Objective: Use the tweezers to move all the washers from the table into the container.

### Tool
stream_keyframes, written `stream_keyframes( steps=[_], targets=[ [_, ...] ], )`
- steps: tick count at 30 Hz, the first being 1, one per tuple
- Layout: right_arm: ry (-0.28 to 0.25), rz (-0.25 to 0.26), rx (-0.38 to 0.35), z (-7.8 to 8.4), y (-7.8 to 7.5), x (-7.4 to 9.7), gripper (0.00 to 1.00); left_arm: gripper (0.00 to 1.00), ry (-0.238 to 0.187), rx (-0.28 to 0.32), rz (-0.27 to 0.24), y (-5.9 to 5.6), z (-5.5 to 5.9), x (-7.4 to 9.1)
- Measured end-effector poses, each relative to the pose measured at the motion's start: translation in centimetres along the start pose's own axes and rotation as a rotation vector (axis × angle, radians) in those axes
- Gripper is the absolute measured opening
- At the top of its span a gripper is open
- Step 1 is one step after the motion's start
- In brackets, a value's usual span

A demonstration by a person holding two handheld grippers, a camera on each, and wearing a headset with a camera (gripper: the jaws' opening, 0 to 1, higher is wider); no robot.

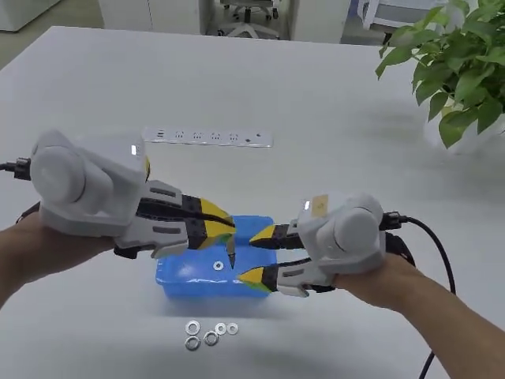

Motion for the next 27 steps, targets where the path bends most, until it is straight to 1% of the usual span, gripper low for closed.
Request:
stream_keyframes(
  steps=[5, 14, 19, 22, 27],
  targets=[
    [0.008, 0.026, -0.016, 0.6, 0.5, 1.0, 0.37, 0.06, -0.006, -0.01, 0.011, -0.8, -0.5, 0.1],
    [0.003, 0.068, -0.049, 1.4, 1.3, 2.5, 0.44, 0.06, -0.007, -0.016, 0.023, -2.0, -0.4, 0.2],
    [0.006, 0.086, -0.074, 2.1, 1.8, 3.1, 0.51, 0.06, -0.001, -0.016, 0.035, -2.7, -0.1, 0.1],
    [0.006, 0.087, -0.085, 2.4, 2.1, 3.3, 0.53, 0.06, 0.006, -0.016, 0.04, -3.2, 0.3, -0.1],
    [0.001, 0.088, -0.103, 2.9, 2.8, 3.8, 0.59, 0.06, 0.011, -0.009, 0.049, -3.8, 0.8, -0.4]
  ],
)
Point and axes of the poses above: the centre of the closed fingertips' face, and the gripper's own axes: x roughly backward along the fingers, y roughly to its left, z roughly out of its underside, the point moved 9 cm from there along x, roughly backward along the fingers, and after that the axes turned 1 degree about x, right-handed, at the moved point
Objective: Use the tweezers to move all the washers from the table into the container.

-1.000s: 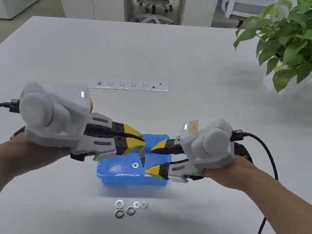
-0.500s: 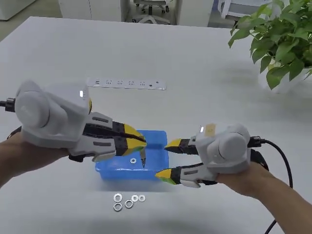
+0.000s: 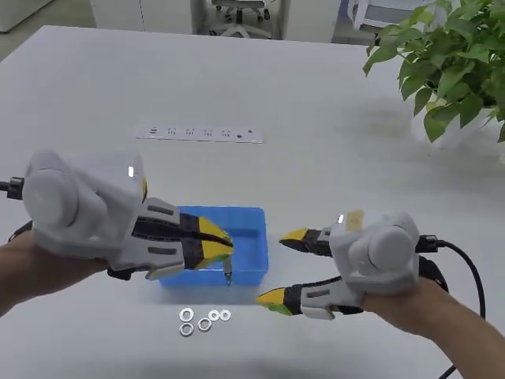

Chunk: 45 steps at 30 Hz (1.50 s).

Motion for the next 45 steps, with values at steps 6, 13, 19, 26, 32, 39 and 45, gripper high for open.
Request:
stream_keyframes(
  steps=[6, 13, 19, 26, 32, 39, 45],
  targets=[
    [0.0, -0.016, -0.014, 0.5, 0.6, 0.3, 0.64, 0.06, 0.008, 0.006, 0.01, -0.5, 0.6, -0.4],
    [-0.003, -0.031, -0.021, 0.8, 1.2, 0.3, 0.73, 0.06, 0.027, 0.009, 0.028, -1.2, 1.6, -0.9],
    [-0.013, -0.042, -0.033, 0.9, 1.5, 0.4, 0.8, 0.06, 0.033, 0.018, 0.034, -1.5, 1.9, -1.2],
    [-0.008, -0.051, -0.032, 1.1, 1.9, 0.3, 0.86, 0.06, 0.042, 0.019, 0.038, -1.5, 2.3, -1.5],
    [-0.025, -0.037, -0.039, 1.0, 1.9, 0.4, 0.94, 0.06, 0.056, 0.017, 0.045, -1.5, 2.7, -1.6],
    [-0.017, -0.04, -0.042, 1.2, 2.1, 0.3, 0.96, 0.06, 0.061, 0.02, 0.047, -1.5, 2.9, -1.5],
    [-0.008, -0.046, -0.039, 1.3, 2.3, 0.3, 0.95, 0.06, 0.064, 0.027, 0.046, -1.6, 3.3, -1.5]
  ],
)
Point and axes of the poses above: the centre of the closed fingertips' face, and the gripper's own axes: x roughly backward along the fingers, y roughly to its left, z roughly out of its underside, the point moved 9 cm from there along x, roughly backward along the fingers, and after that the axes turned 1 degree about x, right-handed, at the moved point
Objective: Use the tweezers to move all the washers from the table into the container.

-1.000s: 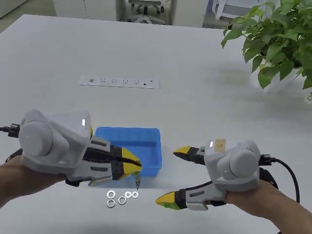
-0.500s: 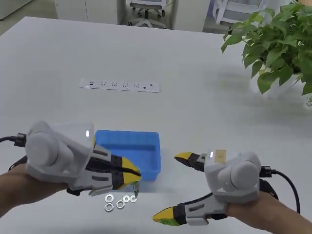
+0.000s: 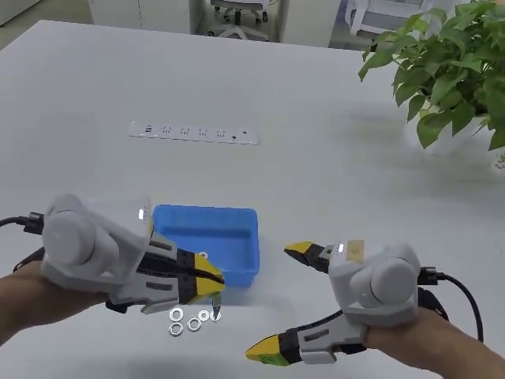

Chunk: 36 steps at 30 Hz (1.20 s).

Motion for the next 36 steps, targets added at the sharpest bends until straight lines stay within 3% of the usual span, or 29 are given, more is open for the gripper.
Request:
stream_keyframes(
  steps=[29, 36],
  targets=[
    [0.017, -0.014, 0.0, 0.4, 0.2, -0.2, 0.92, 0.06, -0.011, 0.031, 0.004, 0.3, 1.1, -0.7],
    [0.01, -0.044, 0.022, 0.3, 0.5, -0.6, 0.83, 0.06, -0.008, 0.029, 0.012, 0.4, 1.2, -0.6]
  ],
)
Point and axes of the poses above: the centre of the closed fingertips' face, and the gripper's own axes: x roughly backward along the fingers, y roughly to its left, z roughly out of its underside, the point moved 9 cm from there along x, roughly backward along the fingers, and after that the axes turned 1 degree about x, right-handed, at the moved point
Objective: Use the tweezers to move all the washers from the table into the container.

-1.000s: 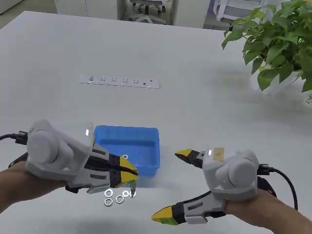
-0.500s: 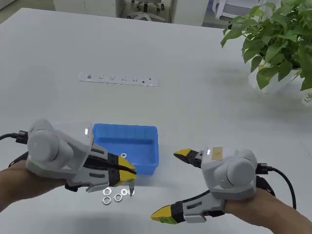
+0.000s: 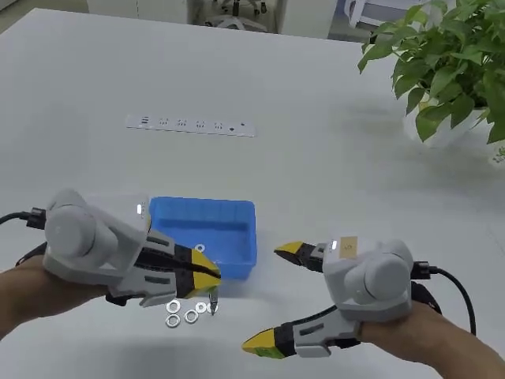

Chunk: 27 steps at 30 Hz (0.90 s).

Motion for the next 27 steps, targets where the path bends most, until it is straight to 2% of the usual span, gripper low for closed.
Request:
stream_keyframes(
  steps=[12, 16, 27],
  targets=[
    [-0.012, -0.085, 0.092, -1.1, 0.1, -1.3, 0.54, 0.06, 0.008, -0.02, 0.034, -0.3, -0.1, -0.1],
    [0.011, -0.128, 0.176, -1.2, 0.4, -2.1, 0.45, 0.06, 0.01, -0.023, 0.046, -0.4, -0.2, -0.2],
    [0.027, -0.184, 0.221, -1.6, 0.3, -4.0, 0.31, 0.06, 0.018, -0.029, 0.055, -0.1, -0.2, -0.2]
  ],
)
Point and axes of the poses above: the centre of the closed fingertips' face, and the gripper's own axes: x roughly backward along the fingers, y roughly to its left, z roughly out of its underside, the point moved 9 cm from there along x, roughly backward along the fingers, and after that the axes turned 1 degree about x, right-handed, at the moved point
